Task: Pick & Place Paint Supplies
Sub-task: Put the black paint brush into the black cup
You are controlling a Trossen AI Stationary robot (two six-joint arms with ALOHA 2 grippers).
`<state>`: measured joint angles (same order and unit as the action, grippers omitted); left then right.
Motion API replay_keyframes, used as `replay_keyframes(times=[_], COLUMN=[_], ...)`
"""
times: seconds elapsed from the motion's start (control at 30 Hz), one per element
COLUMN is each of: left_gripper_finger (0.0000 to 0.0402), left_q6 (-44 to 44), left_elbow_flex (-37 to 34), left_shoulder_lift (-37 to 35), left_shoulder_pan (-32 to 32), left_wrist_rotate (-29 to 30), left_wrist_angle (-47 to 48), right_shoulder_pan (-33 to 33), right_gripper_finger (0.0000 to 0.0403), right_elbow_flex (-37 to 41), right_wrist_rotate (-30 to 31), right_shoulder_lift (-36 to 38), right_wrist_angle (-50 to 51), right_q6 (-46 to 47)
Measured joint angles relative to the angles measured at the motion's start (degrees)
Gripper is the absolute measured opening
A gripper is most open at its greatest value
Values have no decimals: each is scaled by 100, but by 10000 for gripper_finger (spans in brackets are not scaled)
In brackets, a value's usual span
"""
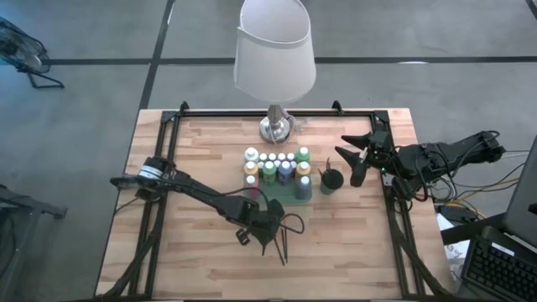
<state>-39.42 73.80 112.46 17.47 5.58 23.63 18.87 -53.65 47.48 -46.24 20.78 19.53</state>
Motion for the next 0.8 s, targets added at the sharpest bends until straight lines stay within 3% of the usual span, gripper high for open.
replay_keyframes(times=[0.3, 0.47, 0.8], left_gripper_finger=[83, 83, 83], left_q6=[11, 58, 156], left_elbow_flex=[2, 1, 0], left_shoulder_lift=[42, 44, 44], left_shoulder_pan=[-44, -147, -315], left_wrist_rotate=[-38, -376, -808], left_wrist_angle=[-153, -193, -118], right_shoulder_pan=[0, 0, -1], right_gripper_finger=[177, 169, 191], right_elbow_flex=[0, 0, 0], right_wrist_rotate=[0, -2, -15], right_shoulder_lift=[0, 0, 0], right_wrist_angle=[6, 6, 6], right_q6=[-15, -17, -2])
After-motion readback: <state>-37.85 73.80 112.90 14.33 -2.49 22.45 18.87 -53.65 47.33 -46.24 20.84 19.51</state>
